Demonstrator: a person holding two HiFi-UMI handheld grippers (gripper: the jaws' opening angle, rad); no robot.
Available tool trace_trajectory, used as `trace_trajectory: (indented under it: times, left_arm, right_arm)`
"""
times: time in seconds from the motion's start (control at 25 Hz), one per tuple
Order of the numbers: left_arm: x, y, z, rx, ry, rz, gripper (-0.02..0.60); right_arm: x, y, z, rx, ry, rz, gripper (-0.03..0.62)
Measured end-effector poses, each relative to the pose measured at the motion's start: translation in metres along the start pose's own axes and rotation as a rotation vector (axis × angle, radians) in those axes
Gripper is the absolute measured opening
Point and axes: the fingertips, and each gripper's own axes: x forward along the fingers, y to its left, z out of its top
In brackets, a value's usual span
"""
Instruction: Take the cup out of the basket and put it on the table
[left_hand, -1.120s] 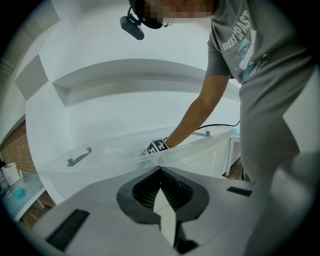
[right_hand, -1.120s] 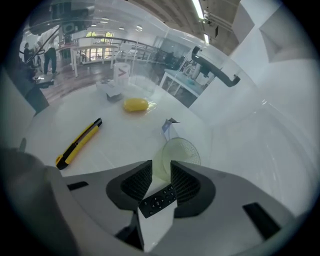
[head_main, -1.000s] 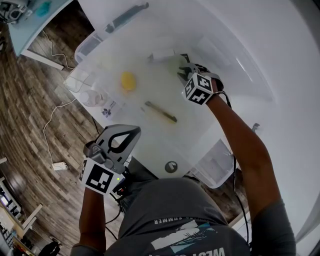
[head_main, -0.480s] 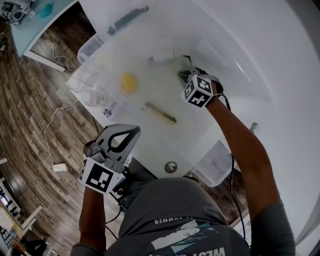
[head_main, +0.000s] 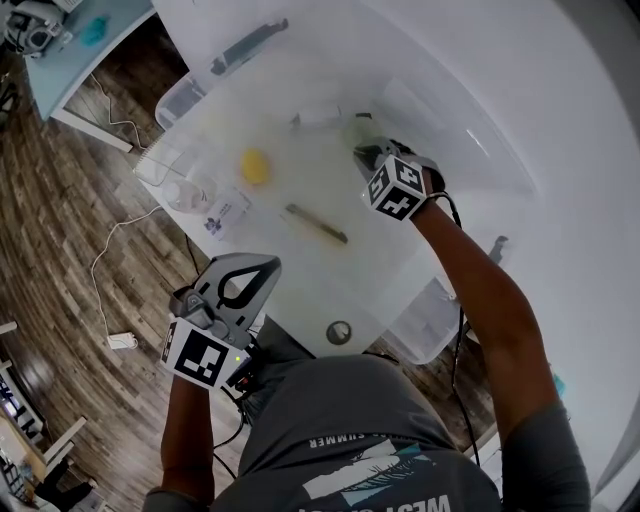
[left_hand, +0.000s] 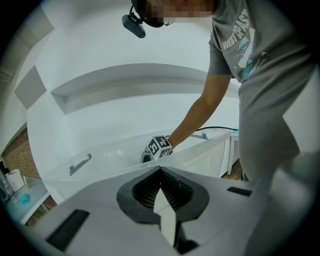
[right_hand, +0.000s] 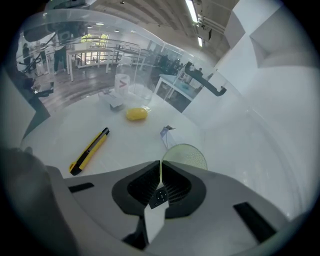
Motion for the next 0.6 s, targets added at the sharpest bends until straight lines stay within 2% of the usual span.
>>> trace_trajectory:
  times: [0.6]
  left_arm:
    - [-0.007,-0.012,-0.002,-0.003,0.004,0.002,0.009]
  right_arm:
    - [-0.017,0.014,0.009,0.014,-0.031,-0.018,0.027]
